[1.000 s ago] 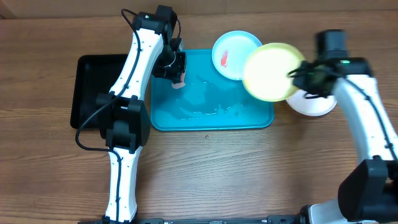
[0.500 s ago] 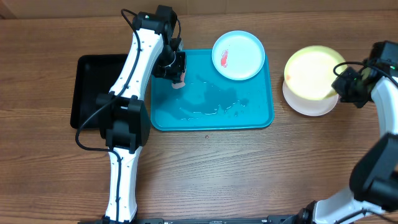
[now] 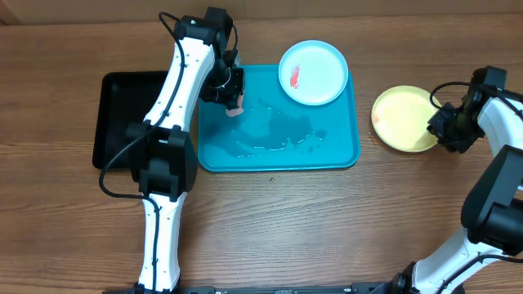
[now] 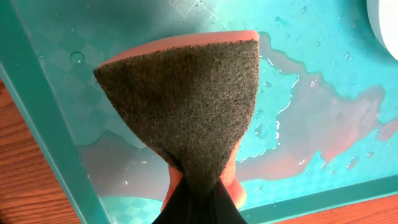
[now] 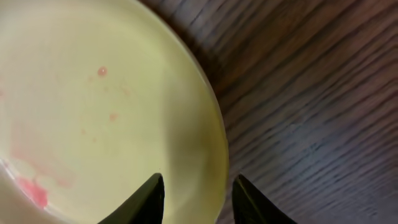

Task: Clean dirty plates on tray and stack at the side
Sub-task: 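Carry the yellow plate right and lower it onto the white plate, then release the yellow plate and reach the right gripper to the light-blue plate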

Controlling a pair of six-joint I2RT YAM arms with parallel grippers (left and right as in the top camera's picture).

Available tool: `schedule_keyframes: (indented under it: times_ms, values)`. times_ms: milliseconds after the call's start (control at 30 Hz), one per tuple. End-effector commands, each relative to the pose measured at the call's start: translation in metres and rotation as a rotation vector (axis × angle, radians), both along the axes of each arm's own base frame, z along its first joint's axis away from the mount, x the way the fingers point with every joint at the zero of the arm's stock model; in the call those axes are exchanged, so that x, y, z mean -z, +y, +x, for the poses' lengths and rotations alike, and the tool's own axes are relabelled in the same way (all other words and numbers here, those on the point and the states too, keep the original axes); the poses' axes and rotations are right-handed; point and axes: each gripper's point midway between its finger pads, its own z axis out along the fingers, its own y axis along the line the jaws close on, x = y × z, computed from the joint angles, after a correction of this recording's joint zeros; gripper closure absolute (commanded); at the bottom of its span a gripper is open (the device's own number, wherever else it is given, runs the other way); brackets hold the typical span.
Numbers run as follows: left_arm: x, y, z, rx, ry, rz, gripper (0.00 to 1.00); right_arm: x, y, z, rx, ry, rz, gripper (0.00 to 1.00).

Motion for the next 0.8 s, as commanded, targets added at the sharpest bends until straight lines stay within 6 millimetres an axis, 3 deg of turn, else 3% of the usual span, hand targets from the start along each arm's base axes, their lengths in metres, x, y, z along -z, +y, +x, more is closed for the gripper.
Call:
schedule_keyframes:
  times_ms: [0, 133, 300, 500, 700, 767]
  values:
    - [-0.001, 0.003, 0.000, -0.011, 0.000, 0.005, 0.96, -0.036, -0.003, 0.024, 0.010, -0.085, 0.004, 0.61]
    - [-0.001, 0.003, 0.000, -0.011, 0.000, 0.005, 0.96, -0.069, 0.032, 0.052, -0.078, -0.183, 0.108, 0.60]
    - [-0.001, 0.003, 0.000, -0.011, -0.001, 0.005, 0.96, -0.089, 0.103, 0.090, -0.197, -0.320, 0.254, 0.56]
    - [-0.001, 0.003, 0.000, -0.011, -0.003, 0.005, 0.96, -0.067, 0.160, 0.111, -0.170, -0.294, 0.183, 0.59]
    - [-0.001, 0.002, 0.003, -0.011, -0.013, 0.002, 0.96, -0.027, 0.211, 0.125, -0.205, -0.272, 0.153, 0.64]
    - [-0.001, 0.002, 0.003, -0.011, -0.014, 0.002, 0.96, -0.013, 0.219, 0.125, -0.205, -0.252, 0.153, 0.66]
